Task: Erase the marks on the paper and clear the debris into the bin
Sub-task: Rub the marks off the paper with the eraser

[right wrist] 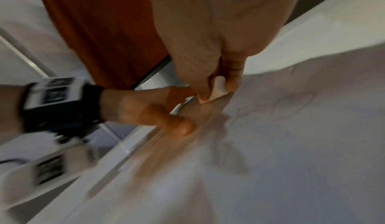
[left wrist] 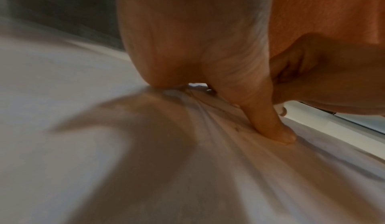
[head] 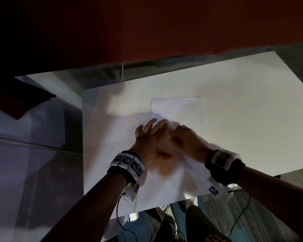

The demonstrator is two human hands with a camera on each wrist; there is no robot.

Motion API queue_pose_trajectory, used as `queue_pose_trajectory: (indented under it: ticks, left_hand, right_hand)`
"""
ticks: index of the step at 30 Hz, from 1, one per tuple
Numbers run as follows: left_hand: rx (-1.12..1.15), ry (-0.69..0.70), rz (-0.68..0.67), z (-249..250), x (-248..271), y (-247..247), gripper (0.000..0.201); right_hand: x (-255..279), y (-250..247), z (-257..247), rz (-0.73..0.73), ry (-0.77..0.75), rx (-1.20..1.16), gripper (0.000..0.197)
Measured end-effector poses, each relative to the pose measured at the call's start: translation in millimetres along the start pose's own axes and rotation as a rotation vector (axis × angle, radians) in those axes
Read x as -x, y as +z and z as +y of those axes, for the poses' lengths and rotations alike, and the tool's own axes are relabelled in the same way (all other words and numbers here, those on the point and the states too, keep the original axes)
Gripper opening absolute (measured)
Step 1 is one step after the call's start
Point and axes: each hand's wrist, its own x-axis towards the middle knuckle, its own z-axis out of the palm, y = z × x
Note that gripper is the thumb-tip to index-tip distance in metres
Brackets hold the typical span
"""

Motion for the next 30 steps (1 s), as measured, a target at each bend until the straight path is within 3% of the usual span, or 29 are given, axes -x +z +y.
queue_pose_trajectory:
  ticks: [2,3,6,10,14,18,22,27,30]
  left_hand:
    - [0.004,-0.003,-0.005,1,1,-2,0.127]
    - [0.003,-0.009,0.004,1,0,-1,0.127]
    - [-0.022,-0.01,0.025,-1,0,3,0.126]
    - [0.026,0.0,0.003,-3,0,2,0.129]
    - [-0.01,0.006,0.012,-5,-1,4,0.127]
    - [0.021,0.017,0.014,-5,1,4,0.128]
    - [0.0,0.017,0.027,-6,1,5,0.126]
    - [0.012,0.008,0.014,-6,0,4,0.127]
    - [-0.007,-0.001,0.011,-6,0,5,0.127]
  right_hand:
    - [-9,-3,5,0.165,0.048,-0.061,0.013]
    - [-8,1,0,0.18,0.046,-0.076,0.012]
    - [7,18,-13,0.045,-0.061,-0.037,0.006]
    - [-11,0,6,0.129,0.083,-0.037,0.014]
    - [1,13,-12,0.053,-0.07,-0.036,0.008]
    - [-13,-2,2,0.167,-0.007,0.011,0.012]
    - [1,15,-14,0.046,-0.043,-0.081,0.011]
    - [-12,5,-2,0.112,-0.03,0.0,0.014]
    - [3,15,-15,-0.004,-0.089,0.01,0.009]
